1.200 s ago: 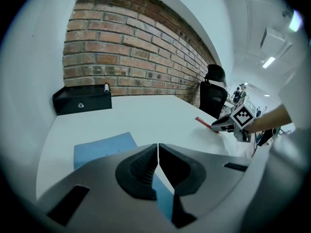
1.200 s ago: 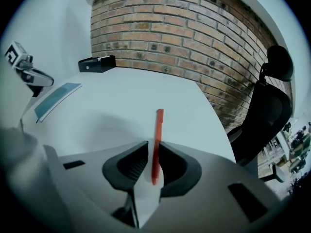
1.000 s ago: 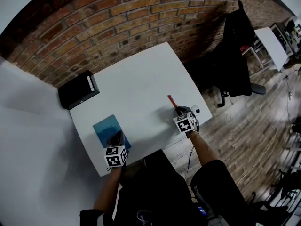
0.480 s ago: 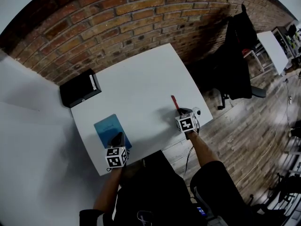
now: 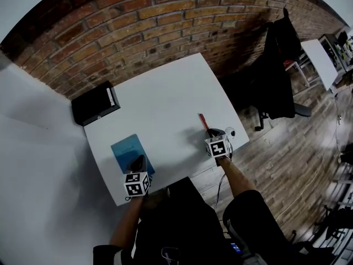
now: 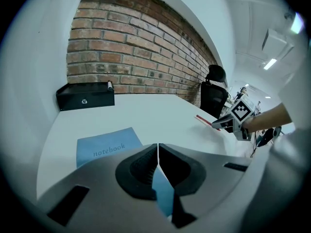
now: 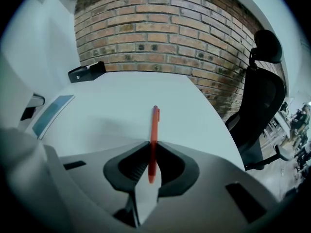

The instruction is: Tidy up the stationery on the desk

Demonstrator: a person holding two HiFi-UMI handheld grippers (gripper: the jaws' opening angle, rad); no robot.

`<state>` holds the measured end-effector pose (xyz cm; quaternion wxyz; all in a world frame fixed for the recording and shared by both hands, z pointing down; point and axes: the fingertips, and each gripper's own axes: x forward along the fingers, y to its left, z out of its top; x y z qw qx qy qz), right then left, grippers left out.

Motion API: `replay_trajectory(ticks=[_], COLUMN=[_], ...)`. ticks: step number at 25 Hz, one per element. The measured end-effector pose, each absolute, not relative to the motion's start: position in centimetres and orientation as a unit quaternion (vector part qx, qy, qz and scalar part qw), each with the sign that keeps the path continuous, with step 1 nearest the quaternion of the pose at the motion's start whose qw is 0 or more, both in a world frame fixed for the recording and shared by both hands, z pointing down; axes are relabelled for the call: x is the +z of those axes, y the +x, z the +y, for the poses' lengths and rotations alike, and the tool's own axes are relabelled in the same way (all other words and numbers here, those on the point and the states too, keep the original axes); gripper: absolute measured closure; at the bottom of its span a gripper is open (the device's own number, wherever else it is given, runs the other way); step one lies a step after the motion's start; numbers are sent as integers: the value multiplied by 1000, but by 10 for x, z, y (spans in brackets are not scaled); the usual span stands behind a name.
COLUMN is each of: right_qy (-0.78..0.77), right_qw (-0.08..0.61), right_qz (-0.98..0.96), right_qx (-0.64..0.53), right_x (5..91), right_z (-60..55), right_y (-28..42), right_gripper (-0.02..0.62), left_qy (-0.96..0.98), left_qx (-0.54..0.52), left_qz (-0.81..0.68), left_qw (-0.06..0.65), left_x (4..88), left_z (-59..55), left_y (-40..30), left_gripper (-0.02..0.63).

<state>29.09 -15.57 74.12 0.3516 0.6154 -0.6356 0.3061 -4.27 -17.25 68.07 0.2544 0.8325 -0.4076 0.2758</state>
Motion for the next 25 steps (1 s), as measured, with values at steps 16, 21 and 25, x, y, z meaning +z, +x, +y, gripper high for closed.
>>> replay_trajectory(ticks=[16,21,25], right_qy=[620,635,632], right_qw=[321,297,294], right_qz=[-649,-638,-642], right_qx=[302,319,318], right_x=[713,704,701], right_z=[-164,-167,-171], right_y=[252,243,225], right_gripper=[532,532,532], left_qy=[823,817,810], left_qx=[258,252,249], left_qz=[-437,-450,-462], left_qw=[256,258,262], left_x=[672,669,669], left_z=[-168,-163,-158], left_y=[-61,-71,-82], left_gripper=[584,584,584])
